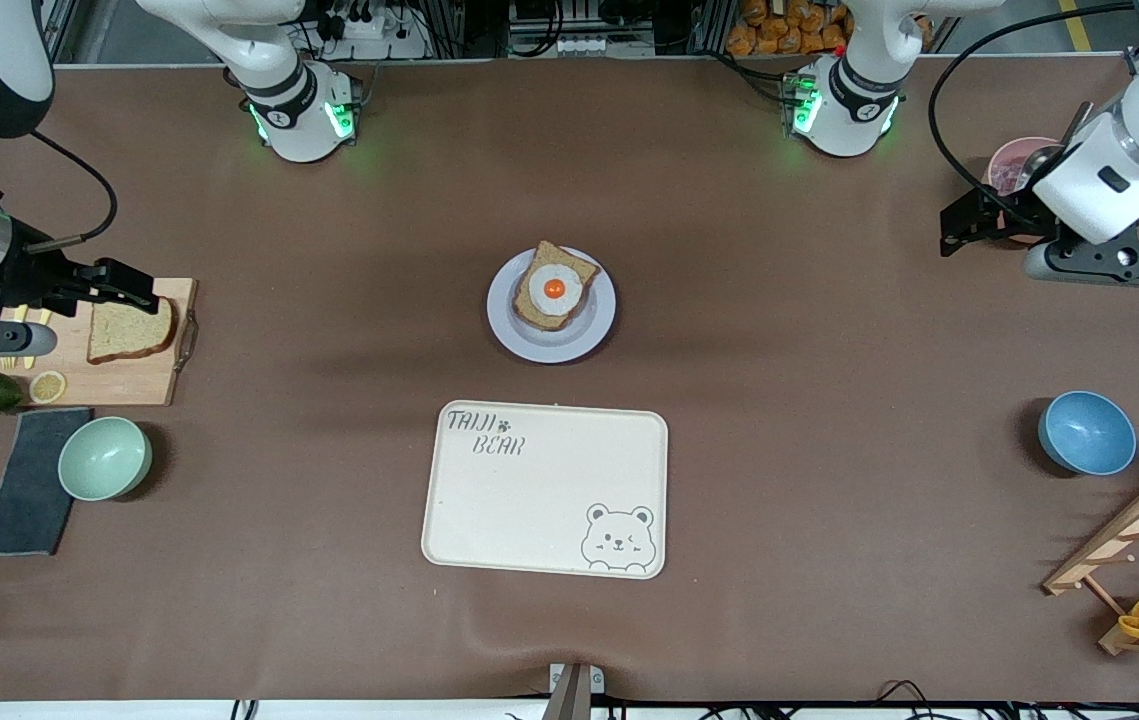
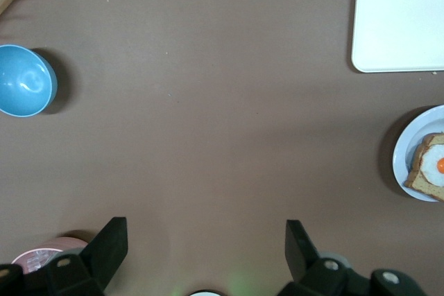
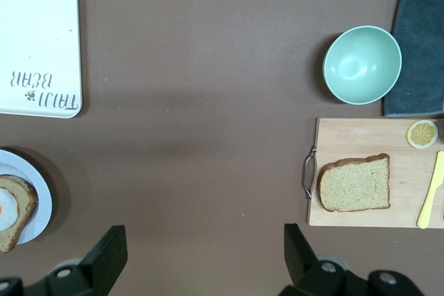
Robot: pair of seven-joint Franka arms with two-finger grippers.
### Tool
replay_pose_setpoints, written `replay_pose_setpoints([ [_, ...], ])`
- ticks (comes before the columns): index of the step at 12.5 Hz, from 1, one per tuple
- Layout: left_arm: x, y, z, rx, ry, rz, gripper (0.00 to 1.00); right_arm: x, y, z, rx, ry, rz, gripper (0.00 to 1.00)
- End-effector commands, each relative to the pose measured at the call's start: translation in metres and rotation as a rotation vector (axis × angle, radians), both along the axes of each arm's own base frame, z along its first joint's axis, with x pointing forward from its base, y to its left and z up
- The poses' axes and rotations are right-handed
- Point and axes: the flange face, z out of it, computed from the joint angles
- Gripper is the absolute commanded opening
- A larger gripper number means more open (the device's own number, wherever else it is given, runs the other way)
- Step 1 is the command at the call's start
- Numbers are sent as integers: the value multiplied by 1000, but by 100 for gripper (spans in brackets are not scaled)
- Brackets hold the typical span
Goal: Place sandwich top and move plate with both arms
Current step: 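Move the right gripper to the bread while the left gripper advances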
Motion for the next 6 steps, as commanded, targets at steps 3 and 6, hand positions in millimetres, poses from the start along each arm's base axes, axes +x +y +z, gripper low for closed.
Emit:
replay_pose_setpoints([
  [3, 1, -5, -3, 29, 10, -4, 100, -1, -1, 0, -3, -1, -9, 100],
  [6, 17, -1, -18, 33, 33, 5, 100, -1, -1, 0, -3, -3, -10, 100],
])
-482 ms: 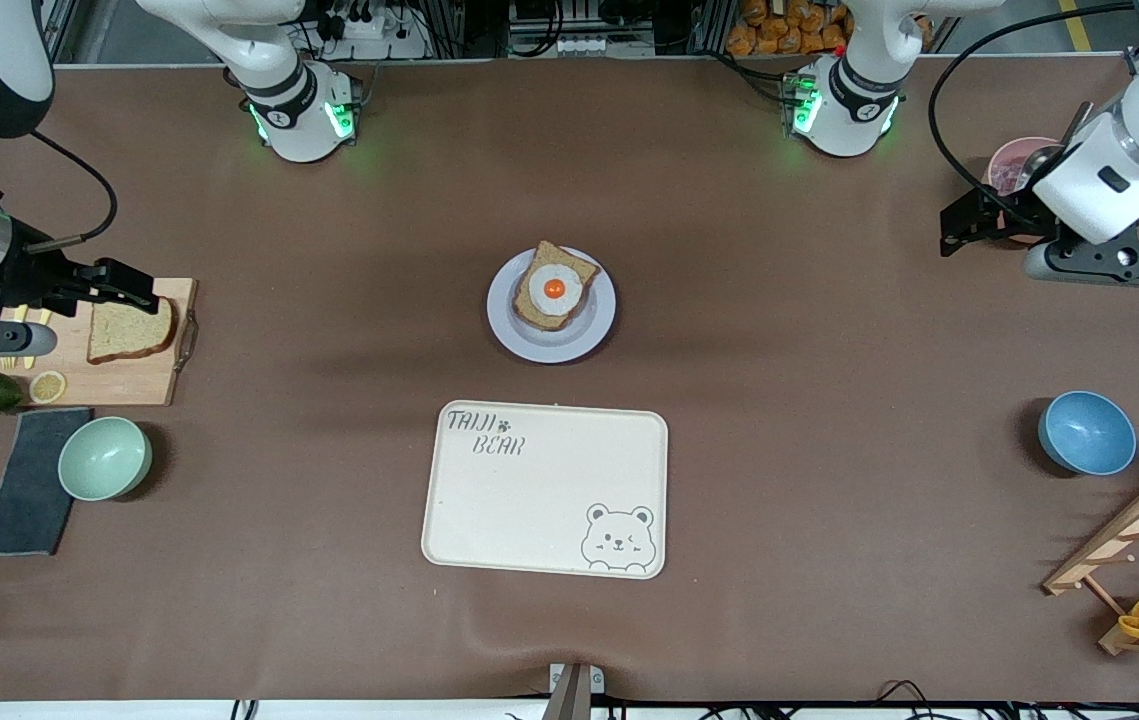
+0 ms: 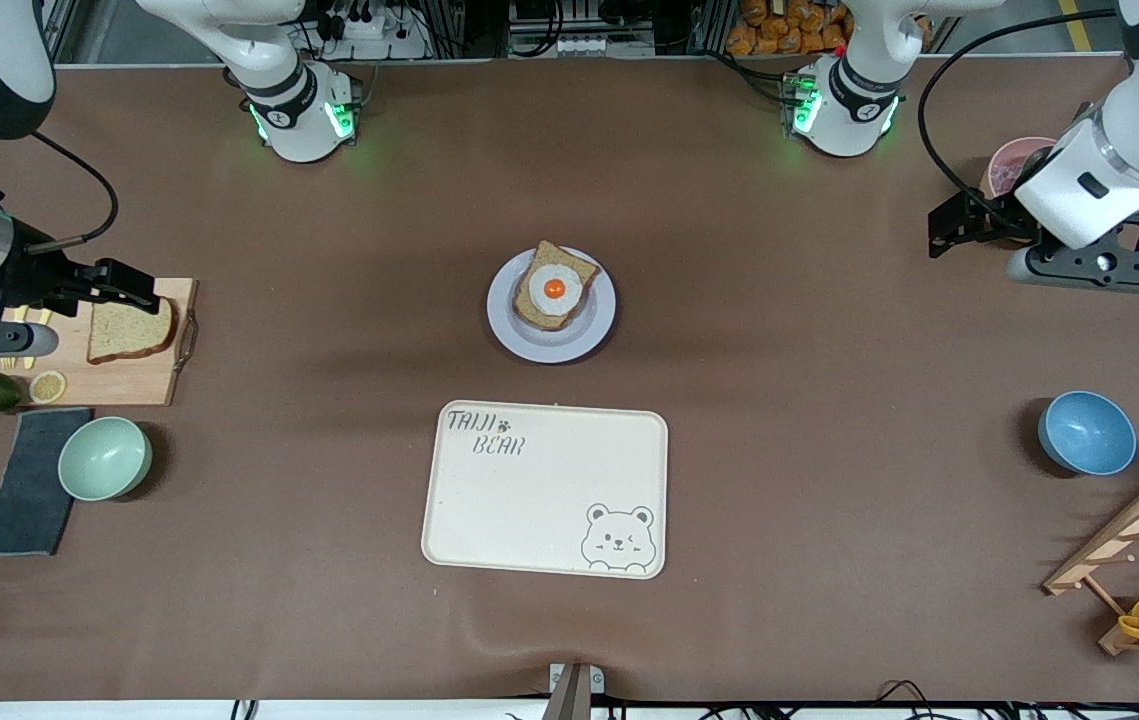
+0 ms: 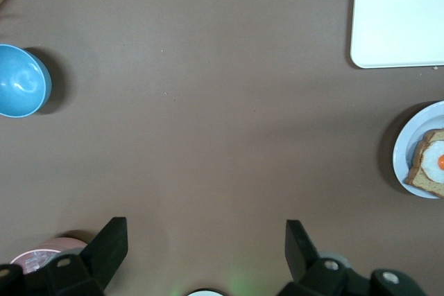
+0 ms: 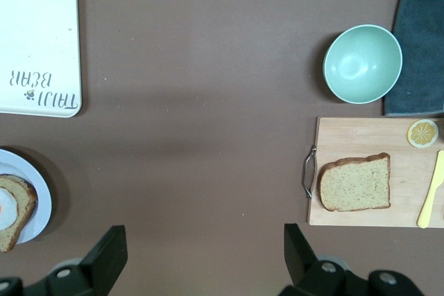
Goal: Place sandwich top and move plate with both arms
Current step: 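Move the right gripper to the bread while the left gripper advances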
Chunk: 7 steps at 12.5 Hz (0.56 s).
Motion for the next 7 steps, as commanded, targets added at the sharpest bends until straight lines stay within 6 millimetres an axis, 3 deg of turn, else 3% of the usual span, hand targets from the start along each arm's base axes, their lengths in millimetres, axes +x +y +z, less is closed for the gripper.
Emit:
replay_pose_setpoints([
  [1, 18, 10, -23, 13, 43, 18, 100, -1, -2, -1, 0, -3, -12, 100],
  [2, 28, 20, -46, -18, 91, 25, 100, 0, -1, -2, 3, 0, -11, 100],
  [4, 45, 9, -107, -83, 204, 3, 100, 0, 1, -12, 4, 3, -10, 100],
  [7, 54, 6, -139, -172, 251, -30, 100, 1, 2, -21, 4, 4, -7, 100],
])
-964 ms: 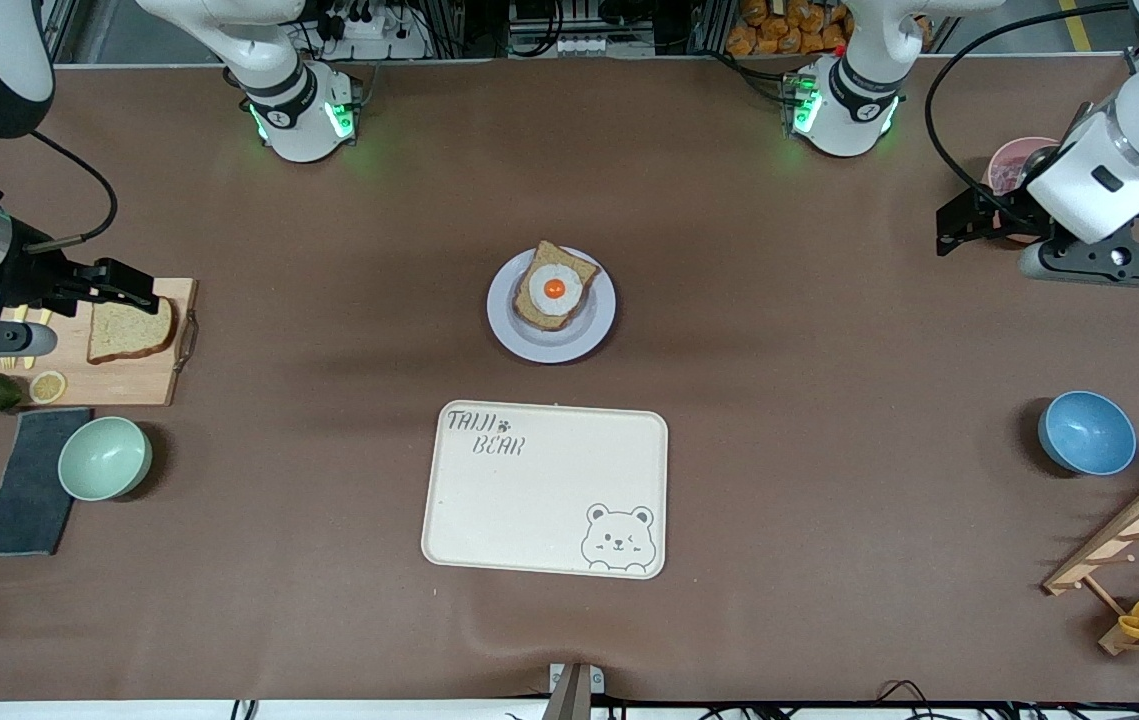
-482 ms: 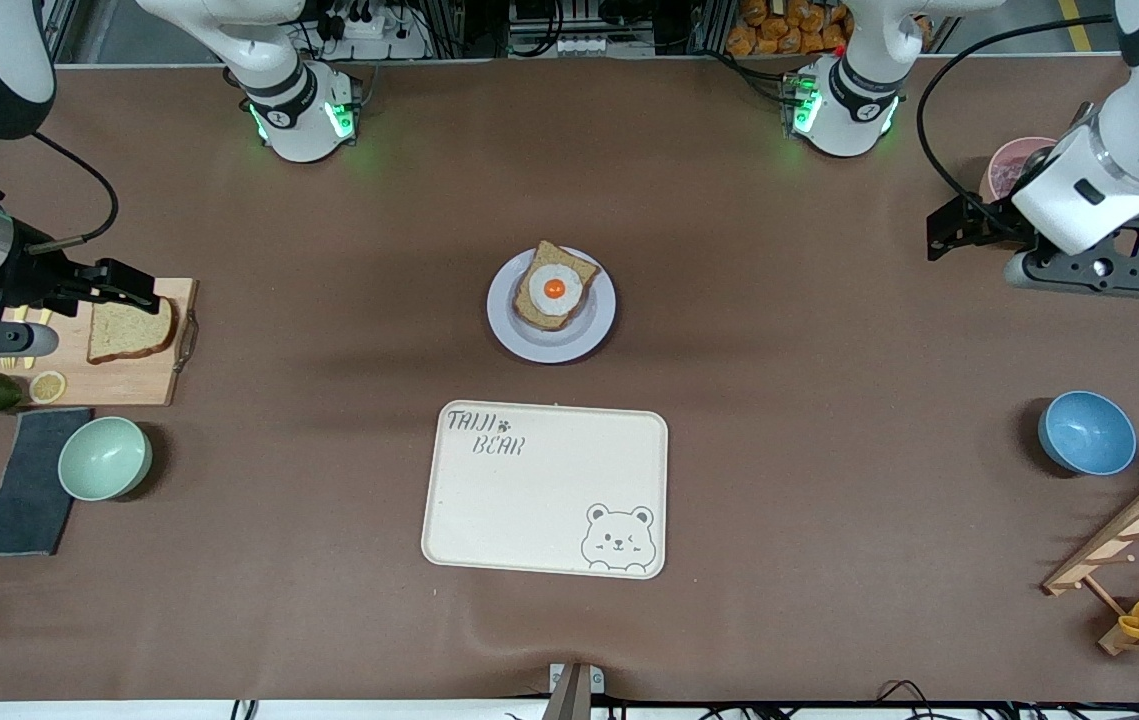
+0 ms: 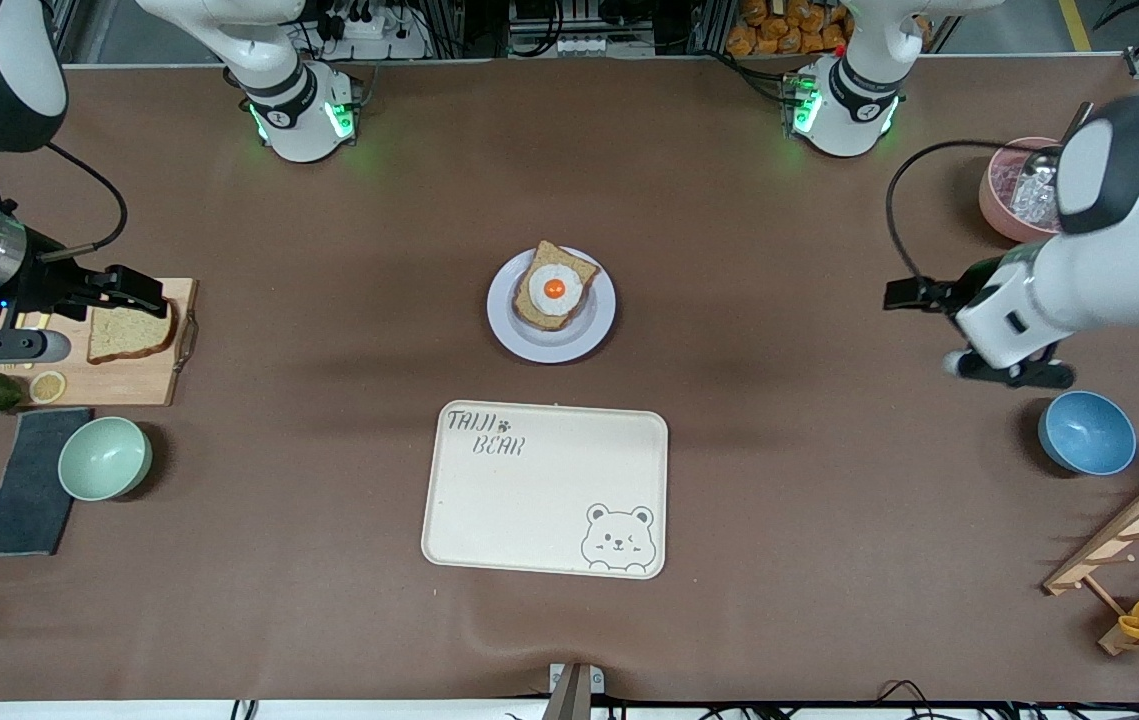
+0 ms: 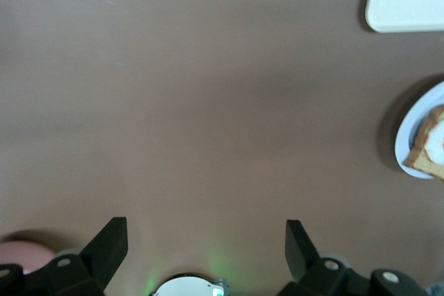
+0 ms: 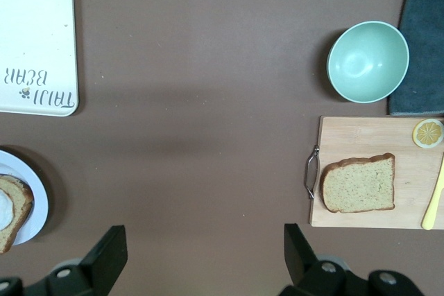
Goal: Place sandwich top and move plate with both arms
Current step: 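Move the right gripper to the bread while the left gripper advances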
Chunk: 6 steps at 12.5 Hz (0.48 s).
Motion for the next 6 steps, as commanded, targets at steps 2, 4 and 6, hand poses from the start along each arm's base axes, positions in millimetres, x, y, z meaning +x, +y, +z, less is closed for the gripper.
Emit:
replay_pose_setpoints([
  [2, 11, 0, -2, -91, -27, -6, 100, -1, 5, -11, 5, -2, -6, 100],
  [4, 16, 6, -10, -125, -30, 26, 100, -2, 18, -30, -6, -26, 22, 100],
  [6, 17, 8, -11, -138, -35, 40, 100, 3, -14, -53, -10, -17, -16, 100],
])
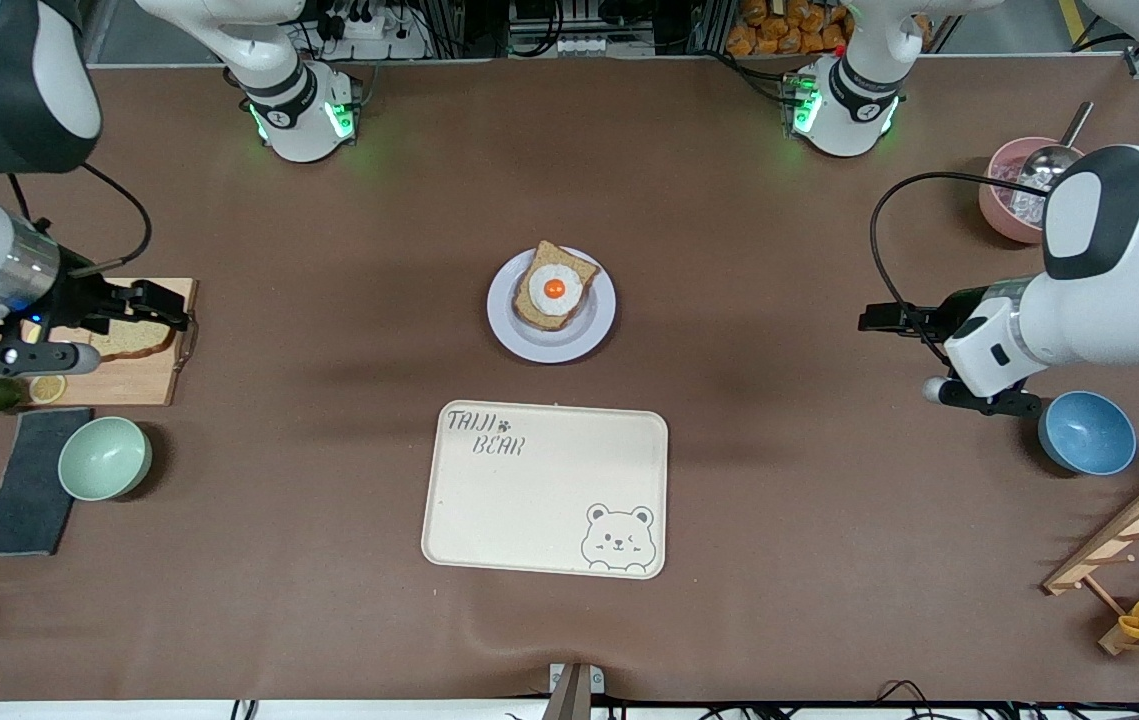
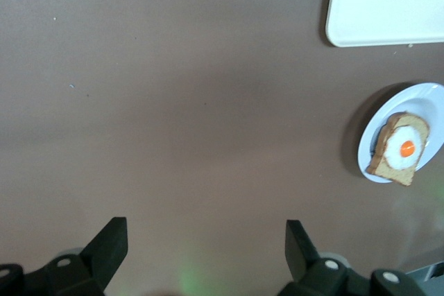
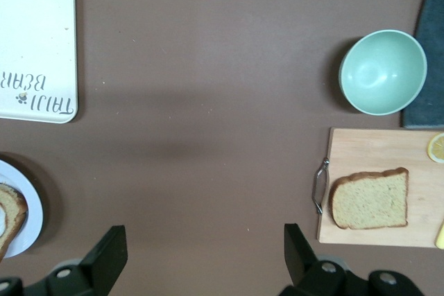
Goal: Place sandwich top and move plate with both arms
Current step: 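Move the right gripper to the bread while the left gripper advances, then lower the right gripper and grasp the brown bread slice on the board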
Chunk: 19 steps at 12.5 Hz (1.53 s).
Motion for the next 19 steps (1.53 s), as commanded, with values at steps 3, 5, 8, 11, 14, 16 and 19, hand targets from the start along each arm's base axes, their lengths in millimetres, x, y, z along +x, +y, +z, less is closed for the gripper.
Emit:
replay_pose_setpoints([
  [3, -8, 25, -13, -54, 15, 6, 100, 0, -56, -51, -67, 57, -54, 100],
  [5, -11, 44, -31, -179, 26, 3, 100, -4, -100, -66, -53, 56, -42, 100],
  [8, -11, 50, -65, -265, 30, -12, 100, -23, -194, -105, 6, 40, 18, 100],
  [11, -10, 42, -104, -337, 34, -25, 100, -44, -266, -147, 114, 69, 12, 100],
  [14, -5, 14, -131, -374, 24, -54, 100, -60, -322, -183, 149, 46, 79, 100],
  [16, -5, -6, -137, -377, 23, -56, 100, -67, -345, -217, 169, 36, 114, 85],
  [19, -7, -3, -139, -386, 28, -41, 100, -79, -371, -249, 224, 22, 171, 75],
])
